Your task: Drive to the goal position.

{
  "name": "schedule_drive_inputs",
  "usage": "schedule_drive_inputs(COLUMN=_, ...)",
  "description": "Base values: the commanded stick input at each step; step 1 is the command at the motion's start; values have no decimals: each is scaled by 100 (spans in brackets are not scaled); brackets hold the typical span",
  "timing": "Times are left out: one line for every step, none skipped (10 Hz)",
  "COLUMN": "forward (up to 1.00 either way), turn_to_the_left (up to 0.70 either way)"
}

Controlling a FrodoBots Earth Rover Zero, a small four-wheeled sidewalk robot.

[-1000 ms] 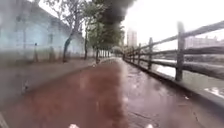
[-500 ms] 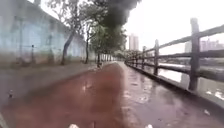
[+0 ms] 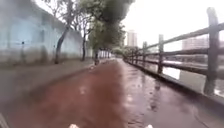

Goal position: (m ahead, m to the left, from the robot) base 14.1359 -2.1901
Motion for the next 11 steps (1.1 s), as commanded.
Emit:
schedule_drive_inputs(forward=85, turn_to_the_left=2)
schedule_drive_inputs(forward=85, turn_to_the_left=2)
schedule_drive_inputs(forward=85, turn_to_the_left=2)
schedule_drive_inputs(forward=85, turn_to_the_left=2)
schedule_drive_inputs(forward=85, turn_to_the_left=2)
schedule_drive_inputs(forward=85, turn_to_the_left=2)
schedule_drive_inputs(forward=85, turn_to_the_left=2)
schedule_drive_inputs(forward=85, turn_to_the_left=2)
schedule_drive_inputs(forward=85, turn_to_the_left=1)
schedule_drive_inputs(forward=85, turn_to_the_left=-3)
schedule_drive_inputs(forward=85, turn_to_the_left=-27)
